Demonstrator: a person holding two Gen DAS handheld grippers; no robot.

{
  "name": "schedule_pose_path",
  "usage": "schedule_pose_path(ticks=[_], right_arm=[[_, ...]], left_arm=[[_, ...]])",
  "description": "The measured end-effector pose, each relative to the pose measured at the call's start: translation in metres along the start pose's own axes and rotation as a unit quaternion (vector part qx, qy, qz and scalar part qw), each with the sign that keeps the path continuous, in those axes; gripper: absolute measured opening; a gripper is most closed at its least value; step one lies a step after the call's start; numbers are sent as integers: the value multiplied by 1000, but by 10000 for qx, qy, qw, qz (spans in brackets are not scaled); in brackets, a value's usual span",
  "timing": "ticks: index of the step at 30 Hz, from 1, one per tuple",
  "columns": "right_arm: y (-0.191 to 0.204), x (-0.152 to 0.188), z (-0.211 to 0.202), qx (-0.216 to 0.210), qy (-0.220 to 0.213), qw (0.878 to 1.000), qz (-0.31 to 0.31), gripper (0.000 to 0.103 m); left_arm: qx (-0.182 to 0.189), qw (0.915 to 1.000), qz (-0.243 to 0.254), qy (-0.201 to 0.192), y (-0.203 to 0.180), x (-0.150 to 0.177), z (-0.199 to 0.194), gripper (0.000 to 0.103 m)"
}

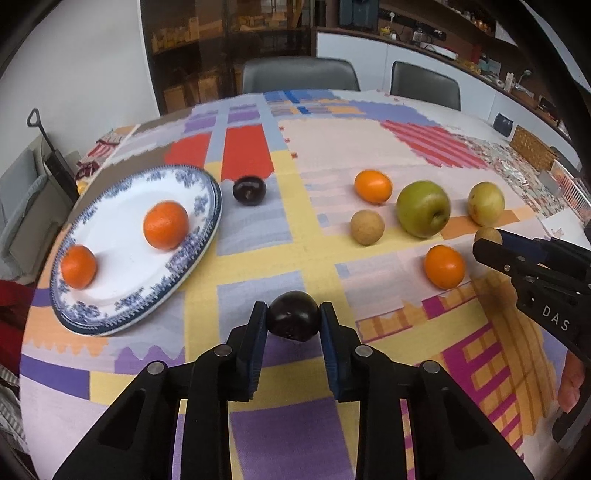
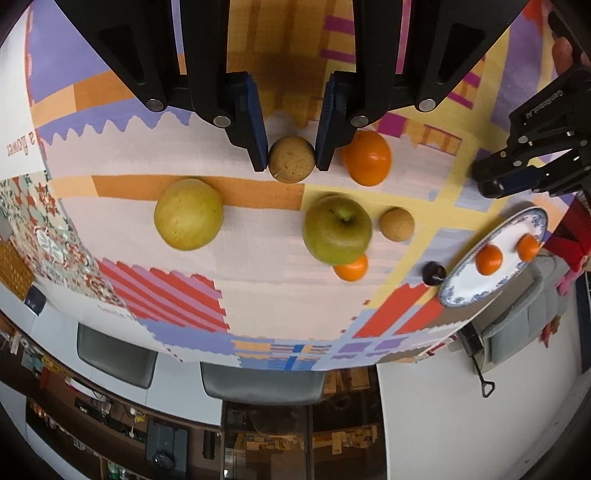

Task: Organize fruits
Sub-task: 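Carry the plum and kiwi onto the plate and open both tools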

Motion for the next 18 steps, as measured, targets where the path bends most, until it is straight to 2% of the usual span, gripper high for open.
schedule_pose_path(ticks=[13,18], right_arm=[[37,-22,-50,-490,-489,9972,-270,28],[57,-32,-62,-719,-633,9945,-420,28]], left_arm=[[35,9986,89,-512,7,-14,-53,28],[-99,9978,115,-646,21,-18,-71,28]])
Point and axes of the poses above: each gripper's, at about its wrist camera, not at the fingertips, and z roughly the way its jaws point, y to its left, x to its underside, the point moved 8 cm from there along z, roughly the way its jaws point, and after that the axes turned 3 degrees about -z, right-handed, at the moved point
